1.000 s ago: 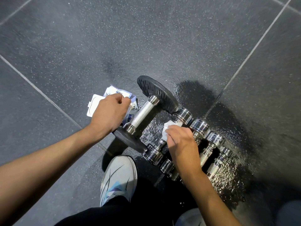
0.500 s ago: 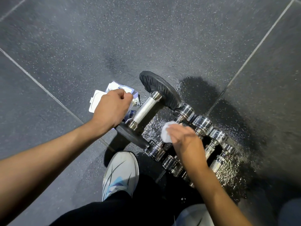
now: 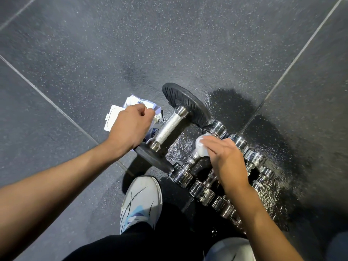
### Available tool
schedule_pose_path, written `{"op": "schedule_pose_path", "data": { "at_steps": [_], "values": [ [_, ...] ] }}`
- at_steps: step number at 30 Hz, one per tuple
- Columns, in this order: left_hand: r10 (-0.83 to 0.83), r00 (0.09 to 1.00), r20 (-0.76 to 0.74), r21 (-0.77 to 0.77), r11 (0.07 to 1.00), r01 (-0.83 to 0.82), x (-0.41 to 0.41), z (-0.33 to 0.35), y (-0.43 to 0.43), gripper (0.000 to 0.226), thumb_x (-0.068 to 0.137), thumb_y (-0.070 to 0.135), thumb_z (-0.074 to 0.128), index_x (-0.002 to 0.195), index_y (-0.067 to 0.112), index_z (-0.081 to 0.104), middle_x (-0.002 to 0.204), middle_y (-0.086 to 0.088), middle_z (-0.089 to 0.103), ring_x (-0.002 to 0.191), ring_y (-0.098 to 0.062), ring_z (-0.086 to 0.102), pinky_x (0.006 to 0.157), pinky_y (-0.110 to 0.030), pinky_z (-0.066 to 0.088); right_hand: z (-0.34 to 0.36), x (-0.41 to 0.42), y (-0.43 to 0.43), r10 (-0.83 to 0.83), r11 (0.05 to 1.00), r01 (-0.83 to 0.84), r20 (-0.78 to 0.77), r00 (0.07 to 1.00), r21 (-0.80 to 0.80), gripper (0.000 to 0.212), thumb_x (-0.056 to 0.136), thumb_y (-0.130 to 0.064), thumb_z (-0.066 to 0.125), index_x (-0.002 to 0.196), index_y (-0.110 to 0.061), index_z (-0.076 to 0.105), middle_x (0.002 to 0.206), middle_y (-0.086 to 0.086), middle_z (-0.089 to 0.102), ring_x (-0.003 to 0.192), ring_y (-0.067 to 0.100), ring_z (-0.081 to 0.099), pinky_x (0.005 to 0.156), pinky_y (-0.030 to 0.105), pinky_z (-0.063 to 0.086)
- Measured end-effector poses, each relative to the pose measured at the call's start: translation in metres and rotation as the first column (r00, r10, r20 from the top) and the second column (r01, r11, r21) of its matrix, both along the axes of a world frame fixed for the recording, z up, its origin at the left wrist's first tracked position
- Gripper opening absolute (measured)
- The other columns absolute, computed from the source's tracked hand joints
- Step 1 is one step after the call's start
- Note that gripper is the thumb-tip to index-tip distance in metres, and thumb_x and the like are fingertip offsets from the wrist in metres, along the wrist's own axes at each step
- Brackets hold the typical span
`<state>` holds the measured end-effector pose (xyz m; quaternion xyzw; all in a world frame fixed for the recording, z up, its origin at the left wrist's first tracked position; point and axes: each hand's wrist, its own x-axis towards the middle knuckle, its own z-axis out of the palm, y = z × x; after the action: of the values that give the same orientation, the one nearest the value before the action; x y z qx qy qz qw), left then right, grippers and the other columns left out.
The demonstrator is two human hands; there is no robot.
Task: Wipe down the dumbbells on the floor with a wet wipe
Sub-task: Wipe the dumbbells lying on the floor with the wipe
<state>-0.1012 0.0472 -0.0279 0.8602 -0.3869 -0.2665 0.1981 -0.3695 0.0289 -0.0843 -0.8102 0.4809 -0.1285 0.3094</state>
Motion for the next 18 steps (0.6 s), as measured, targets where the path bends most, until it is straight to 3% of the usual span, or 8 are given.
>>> {"op": "schedule_pose_path", "data": {
  "at_steps": [3,5,6,8,11,15,18],
  "values": [
    [-0.006,1.000,-0.004,0.006,1.000,0.006,0.000,-0.002,0.000,0.043,0.098,0.036,0.050,0.060,0.017,0.044,0.054,0.003,0.048,0.053,-0.018,0.043,0.056,-0.032,0.036,0.002,0.008,0.020,0.186,0.983,-0.185,-0.097,0.978,0.015,0.030,0.092,-0.004,0.066,0.100,-0.032,0.077,0.116,-0.014,0.073,0.092,0.004,0.058,0.068,-0.001,0.044],
    [-0.005,1.000,-0.006,0.022,1.000,0.005,0.002,-0.003,-0.001,0.042,0.097,0.036,0.050,0.061,0.016,0.044,0.055,0.002,0.048,0.054,-0.020,0.044,0.056,-0.033,0.035,0.003,0.011,0.034,0.292,0.955,-0.285,-0.084,0.953,0.084,0.024,0.095,-0.012,0.064,0.099,-0.032,0.077,0.118,-0.017,0.072,0.099,-0.004,0.058,0.084,0.012,0.053],
    [-0.007,1.000,-0.006,0.029,1.000,0.008,0.003,-0.004,-0.001,0.042,0.097,0.037,0.050,0.061,0.016,0.044,0.055,0.002,0.048,0.055,-0.021,0.044,0.057,-0.033,0.035,0.005,0.010,0.033,0.292,0.955,-0.288,-0.052,0.955,0.070,0.021,0.094,-0.013,0.065,0.096,-0.030,0.077,0.115,-0.017,0.073,0.099,-0.002,0.060,0.085,0.016,0.054],
    [-0.009,1.000,0.002,0.027,1.000,0.009,0.003,-0.004,-0.001,0.042,0.097,0.037,0.050,0.061,0.016,0.044,0.055,0.002,0.048,0.056,-0.021,0.044,0.057,-0.034,0.033,0.005,0.010,0.021,0.223,0.975,-0.223,-0.028,0.974,0.011,0.018,0.092,-0.014,0.065,0.093,-0.027,0.077,0.109,-0.014,0.075,0.094,0.007,0.062,0.078,0.012,0.049],
    [-0.019,1.000,0.011,0.019,1.000,0.019,0.001,-0.002,0.000,0.042,0.097,0.035,0.050,0.060,0.017,0.043,0.054,0.003,0.048,0.055,-0.020,0.044,0.056,-0.033,0.033,0.010,0.011,0.004,0.106,0.993,-0.107,-0.026,0.994,-0.041,0.018,0.096,-0.018,0.063,0.106,-0.022,0.077,0.114,-0.009,0.074,0.097,0.012,0.065,0.089,0.004,0.035],
    [-0.003,1.000,0.005,0.029,1.000,0.003,0.001,-0.002,-0.001,0.042,0.097,0.035,0.050,0.060,0.016,0.043,0.054,0.002,0.047,0.056,-0.021,0.044,0.055,-0.033,0.033,0.000,0.013,0.026,0.313,0.947,-0.298,-0.133,0.941,0.120,0.019,0.097,-0.020,0.059,0.099,-0.025,0.077,0.122,-0.015,0.069,0.108,0.001,0.053,0.081,0.002,0.044],
    [-0.003,1.000,0.004,0.028,1.000,0.003,0.001,-0.002,-0.001,0.042,0.097,0.036,0.050,0.060,0.017,0.043,0.055,0.001,0.047,0.056,-0.022,0.044,0.055,-0.034,0.033,-0.001,0.012,0.029,0.219,0.975,-0.211,-0.124,0.968,0.072,0.023,0.088,-0.014,0.071,0.106,-0.027,0.077,0.119,-0.014,0.070,0.107,0.005,0.052,0.081,0.009,0.051]
  ]
}}
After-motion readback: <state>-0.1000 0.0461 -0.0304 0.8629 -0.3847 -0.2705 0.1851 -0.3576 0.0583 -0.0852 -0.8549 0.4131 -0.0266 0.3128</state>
